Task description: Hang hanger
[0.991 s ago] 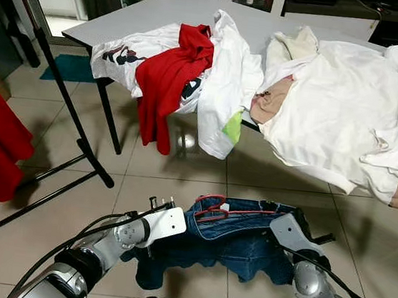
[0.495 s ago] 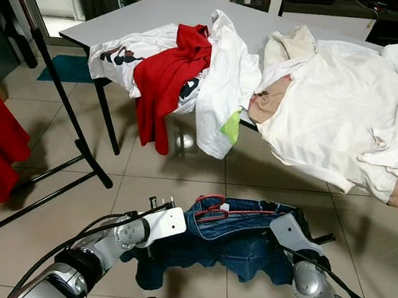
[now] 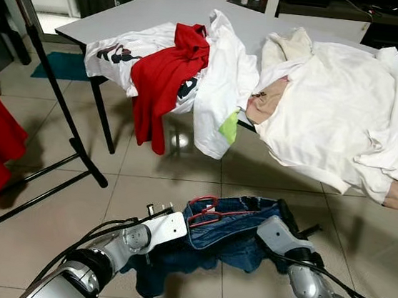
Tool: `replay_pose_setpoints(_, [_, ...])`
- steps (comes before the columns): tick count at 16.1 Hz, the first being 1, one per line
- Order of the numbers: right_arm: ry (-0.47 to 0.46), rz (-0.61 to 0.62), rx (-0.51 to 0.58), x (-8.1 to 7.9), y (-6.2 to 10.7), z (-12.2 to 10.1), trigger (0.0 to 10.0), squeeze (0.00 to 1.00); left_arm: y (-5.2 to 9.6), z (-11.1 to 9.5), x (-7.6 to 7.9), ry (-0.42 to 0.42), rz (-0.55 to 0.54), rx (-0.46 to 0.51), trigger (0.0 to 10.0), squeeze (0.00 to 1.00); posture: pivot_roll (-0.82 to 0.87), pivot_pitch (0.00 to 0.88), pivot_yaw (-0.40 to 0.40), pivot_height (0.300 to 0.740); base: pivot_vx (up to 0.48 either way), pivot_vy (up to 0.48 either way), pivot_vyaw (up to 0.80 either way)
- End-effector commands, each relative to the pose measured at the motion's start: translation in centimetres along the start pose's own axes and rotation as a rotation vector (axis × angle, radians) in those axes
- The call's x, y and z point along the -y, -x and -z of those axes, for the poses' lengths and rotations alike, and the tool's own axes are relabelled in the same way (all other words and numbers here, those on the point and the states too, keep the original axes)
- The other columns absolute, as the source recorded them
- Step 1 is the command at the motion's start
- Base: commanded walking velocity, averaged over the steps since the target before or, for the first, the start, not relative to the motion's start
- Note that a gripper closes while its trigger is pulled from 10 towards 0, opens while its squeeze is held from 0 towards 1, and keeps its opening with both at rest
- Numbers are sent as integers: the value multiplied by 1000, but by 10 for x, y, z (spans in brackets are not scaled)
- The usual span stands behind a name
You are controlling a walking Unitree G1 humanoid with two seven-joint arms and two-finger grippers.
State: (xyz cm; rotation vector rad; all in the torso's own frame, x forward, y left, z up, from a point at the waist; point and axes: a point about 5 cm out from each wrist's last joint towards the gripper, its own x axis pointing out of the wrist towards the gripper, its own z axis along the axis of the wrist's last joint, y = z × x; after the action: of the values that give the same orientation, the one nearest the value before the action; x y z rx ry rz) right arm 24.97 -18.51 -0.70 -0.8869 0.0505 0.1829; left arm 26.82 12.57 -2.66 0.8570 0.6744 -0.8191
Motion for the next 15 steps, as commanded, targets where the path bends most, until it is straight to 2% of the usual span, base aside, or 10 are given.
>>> replay_pose_setpoints(1, [-7, 55, 51, 9, -7, -8, 0, 0, 4, 16, -5, 5, -18, -79, 10000, 0, 21, 0, 62, 740, 0, 0, 0])
replay_pose_setpoints(5, [-58, -29, 148, -4, -9, -26, 0, 0, 2, 9, -11, -2, -43, -73, 10000, 0, 17, 1, 82, 740, 0, 0, 0])
replay_pose_setpoints(6, [-92, -68, 173, -8, -10, -33, 0, 0, 1, 4, -13, -3, -52, -67, 10000, 0, 18, 0, 84, 740, 0, 0, 0])
replay_pose_setpoints(9, [-122, -175, 217, -20, -10, -43, 0, 0, -1, -11, -18, -1, -100, -25, 10000, 0, 18, 0, 84, 740, 0, 0, 0])
replay_pose_setpoints(13, [-146, -207, 226, -22, -12, -47, 0, 0, -6, -31, -17, 3, -110, 26, 10000, 0, 30, 0, 70, 740, 0, 0, 0])
replay_pose_setpoints(15, [-211, -219, 230, -18, -15, -50, 0, 0, -8, -39, -13, 7, -117, 40, 10000, 0, 30, 0, 64, 740, 0, 0, 0])
